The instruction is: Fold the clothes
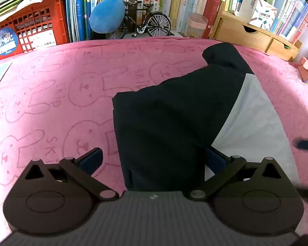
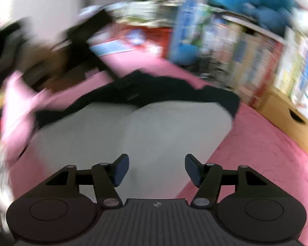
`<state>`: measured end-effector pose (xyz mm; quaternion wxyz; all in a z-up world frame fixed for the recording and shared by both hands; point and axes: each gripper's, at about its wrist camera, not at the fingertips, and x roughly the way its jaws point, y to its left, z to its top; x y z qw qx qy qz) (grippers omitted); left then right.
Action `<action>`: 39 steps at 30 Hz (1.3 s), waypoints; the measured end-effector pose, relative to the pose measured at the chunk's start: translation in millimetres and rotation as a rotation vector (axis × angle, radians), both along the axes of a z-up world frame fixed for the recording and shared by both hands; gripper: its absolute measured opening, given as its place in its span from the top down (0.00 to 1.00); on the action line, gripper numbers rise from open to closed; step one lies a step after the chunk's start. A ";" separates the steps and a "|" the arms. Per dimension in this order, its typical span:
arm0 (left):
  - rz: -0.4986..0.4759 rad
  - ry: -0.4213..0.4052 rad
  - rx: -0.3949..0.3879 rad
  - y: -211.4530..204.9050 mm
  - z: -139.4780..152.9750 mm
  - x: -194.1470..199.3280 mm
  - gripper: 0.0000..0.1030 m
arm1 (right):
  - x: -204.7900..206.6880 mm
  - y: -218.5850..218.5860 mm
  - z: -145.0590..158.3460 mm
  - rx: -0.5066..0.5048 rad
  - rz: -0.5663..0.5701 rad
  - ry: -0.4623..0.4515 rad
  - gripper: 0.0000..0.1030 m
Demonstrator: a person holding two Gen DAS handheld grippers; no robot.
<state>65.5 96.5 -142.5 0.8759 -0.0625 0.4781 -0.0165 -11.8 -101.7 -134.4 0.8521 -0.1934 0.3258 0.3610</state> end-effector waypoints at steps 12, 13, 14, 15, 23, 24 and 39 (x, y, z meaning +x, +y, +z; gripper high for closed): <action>0.226 -0.007 -0.067 57.7 35.8 -0.9 0.09 | 28.0 52.7 -29.9 -0.010 -0.029 -0.071 0.38; 0.235 -0.014 -0.101 62.3 40.9 2.9 0.10 | 28.5 51.9 -32.4 -0.001 -0.040 -0.071 0.37; 0.245 -0.020 -0.135 67.0 46.1 6.7 0.10 | 28.2 51.8 -34.4 0.005 -0.050 -0.074 0.37; 0.229 -0.025 -0.182 68.1 50.5 11.9 0.10 | 26.4 52.2 -36.3 0.008 -0.057 -0.084 0.36; -0.167 0.068 -0.437 -14.1 27.1 102.4 0.14 | 9.1 48.8 -44.6 0.036 -0.086 -0.170 0.36; -0.200 0.087 -0.411 -25.8 19.6 112.9 0.31 | 8.3 47.8 -45.6 0.041 -0.091 -0.175 0.36; -0.112 0.267 -0.620 -19.7 -31.1 182.6 0.84 | 1.7 38.6 -57.4 0.094 -0.144 -0.218 0.29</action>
